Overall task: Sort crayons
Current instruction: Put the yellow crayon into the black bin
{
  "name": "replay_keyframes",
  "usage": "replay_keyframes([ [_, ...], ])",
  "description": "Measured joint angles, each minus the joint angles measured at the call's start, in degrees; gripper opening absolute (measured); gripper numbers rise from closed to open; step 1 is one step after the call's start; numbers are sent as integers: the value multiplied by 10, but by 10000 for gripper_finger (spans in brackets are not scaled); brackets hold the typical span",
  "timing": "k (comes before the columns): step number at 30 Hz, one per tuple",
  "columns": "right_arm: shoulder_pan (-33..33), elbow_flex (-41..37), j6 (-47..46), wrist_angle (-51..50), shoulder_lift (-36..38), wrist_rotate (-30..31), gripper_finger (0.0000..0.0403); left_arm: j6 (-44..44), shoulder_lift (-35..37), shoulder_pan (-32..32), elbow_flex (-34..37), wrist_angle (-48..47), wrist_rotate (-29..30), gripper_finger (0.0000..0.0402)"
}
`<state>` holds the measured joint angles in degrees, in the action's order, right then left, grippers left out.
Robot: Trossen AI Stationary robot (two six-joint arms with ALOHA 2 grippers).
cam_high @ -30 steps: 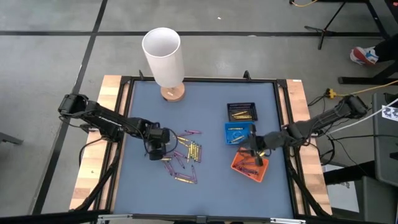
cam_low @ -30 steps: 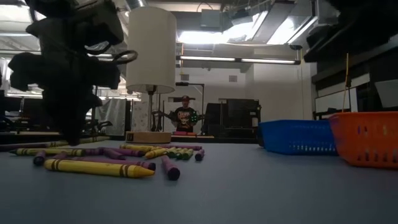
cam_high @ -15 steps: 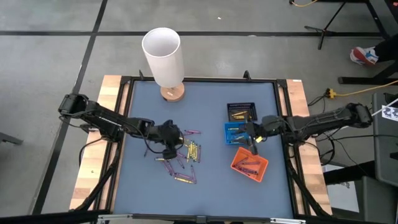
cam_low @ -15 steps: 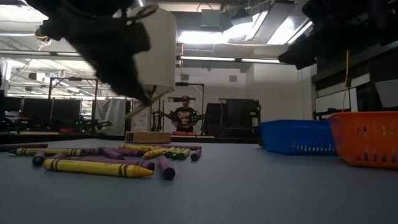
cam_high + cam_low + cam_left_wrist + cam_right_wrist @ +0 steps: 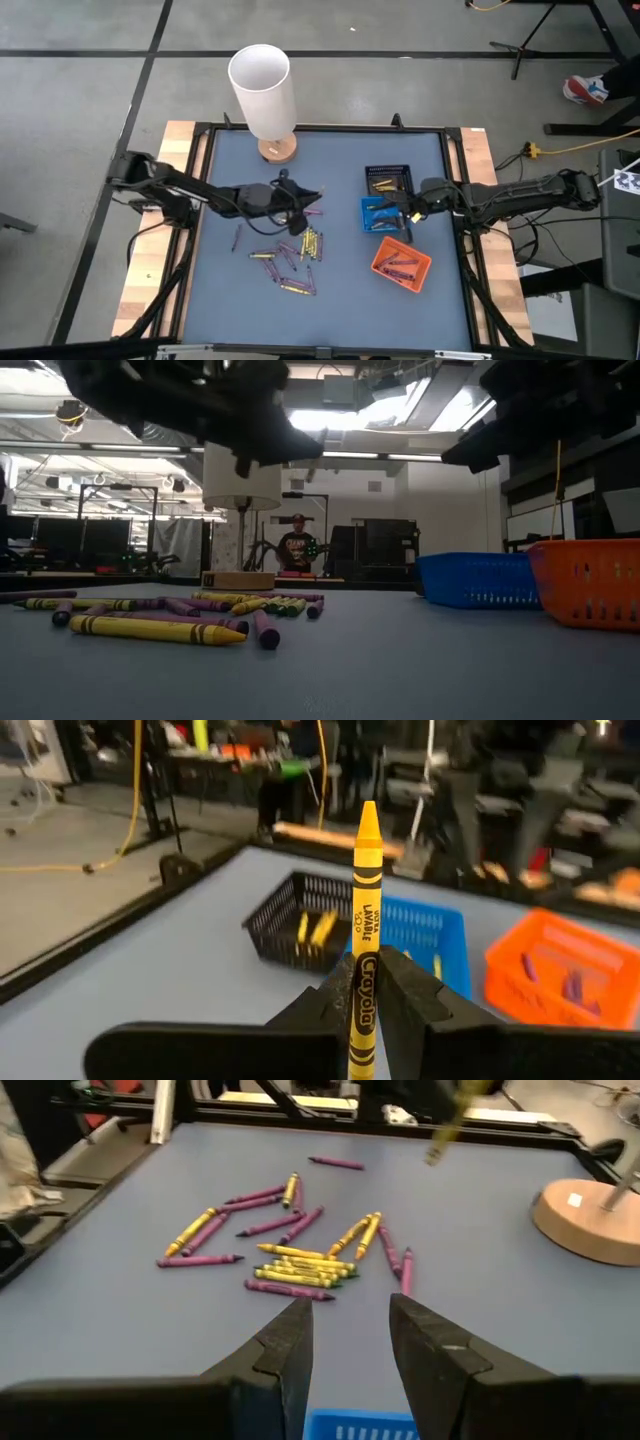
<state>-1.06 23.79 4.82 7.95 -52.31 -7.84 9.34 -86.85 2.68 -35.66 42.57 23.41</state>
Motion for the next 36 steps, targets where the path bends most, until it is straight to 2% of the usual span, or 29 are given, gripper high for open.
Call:
replay_keyframes([
  [4,0,0,-16,16,0,-23,133,0,-73,-21,-4,116,-4,20],
  [6,0,0,-20,22,0,-23,133,0,-112,-30,-23,145,-4,20],
  [15,0,0,-20,22,0,-23,134,-58,-290,-59,-223,130,-9,20],
  [19,0,0,-20,22,0,-23,134,-69,-347,-73,-307,113,-55,20],
  [22,0,0,-20,22,0,-23,134,-69,-379,-80,-358,96,-81,20],
  [28,0,0,-21,16,0,-22,134,-68,-421,-88,-429,51,-91,20],
  [36,0,-1,-22,5,-1,-17,134,-65,-439,-95,-438,46,-90,20],
])
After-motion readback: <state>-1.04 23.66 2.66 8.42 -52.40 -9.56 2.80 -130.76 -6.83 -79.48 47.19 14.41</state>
